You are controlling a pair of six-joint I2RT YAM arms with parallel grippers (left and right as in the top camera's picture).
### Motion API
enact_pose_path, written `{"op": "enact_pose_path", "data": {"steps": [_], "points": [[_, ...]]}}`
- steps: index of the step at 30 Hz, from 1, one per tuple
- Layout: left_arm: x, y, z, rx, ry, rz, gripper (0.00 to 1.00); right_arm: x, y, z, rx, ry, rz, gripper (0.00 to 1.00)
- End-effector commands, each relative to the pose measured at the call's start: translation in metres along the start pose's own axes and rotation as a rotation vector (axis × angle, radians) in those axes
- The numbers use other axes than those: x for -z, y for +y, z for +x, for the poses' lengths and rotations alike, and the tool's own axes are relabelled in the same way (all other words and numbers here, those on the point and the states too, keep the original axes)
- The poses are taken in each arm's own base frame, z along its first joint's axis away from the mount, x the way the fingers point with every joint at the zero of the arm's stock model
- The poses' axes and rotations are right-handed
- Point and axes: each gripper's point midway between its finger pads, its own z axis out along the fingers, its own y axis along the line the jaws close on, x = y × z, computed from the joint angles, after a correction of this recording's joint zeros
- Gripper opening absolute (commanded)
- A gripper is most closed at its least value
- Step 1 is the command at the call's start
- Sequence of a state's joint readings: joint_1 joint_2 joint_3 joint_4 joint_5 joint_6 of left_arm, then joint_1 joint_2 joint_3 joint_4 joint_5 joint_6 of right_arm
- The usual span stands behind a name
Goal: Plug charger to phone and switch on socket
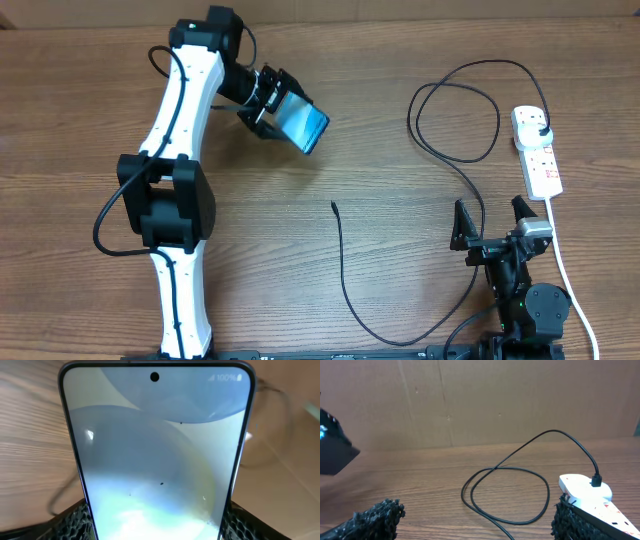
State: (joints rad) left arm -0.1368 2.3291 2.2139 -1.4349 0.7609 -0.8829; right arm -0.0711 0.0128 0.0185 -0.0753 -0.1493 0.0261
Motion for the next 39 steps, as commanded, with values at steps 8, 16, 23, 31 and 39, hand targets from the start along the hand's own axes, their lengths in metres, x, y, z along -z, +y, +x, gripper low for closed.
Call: {"op": "enact_pose_path", "data": {"steps": [8, 16, 23, 31, 39], "points": [[-0.014, 0.023, 0.000, 0.001, -0.150, -0.223, 0.04, 0.000, -0.001, 0.002, -0.003, -0.003, 0.006, 1.00], [-0.021, 0.022, 0.008, -0.014, -0.138, -0.237, 0.04, 0.000, -0.001, 0.002, -0.003, -0.003, 0.006, 1.00], [-0.020, 0.022, 0.009, -0.010, -0.132, -0.236, 0.04, 0.000, -0.001, 0.001, -0.002, -0.010, 0.005, 1.00], [-0.021, 0.018, 0.006, 0.018, -0.143, -0.217, 0.04, 0.001, 0.005, -0.020, 0.002, -0.087, -0.022, 1.00], [-0.021, 0.012, 0.003, 0.025, -0.153, -0.189, 0.04, 0.009, 0.008, -0.040, -0.179, -0.067, -0.025, 1.00]]}}
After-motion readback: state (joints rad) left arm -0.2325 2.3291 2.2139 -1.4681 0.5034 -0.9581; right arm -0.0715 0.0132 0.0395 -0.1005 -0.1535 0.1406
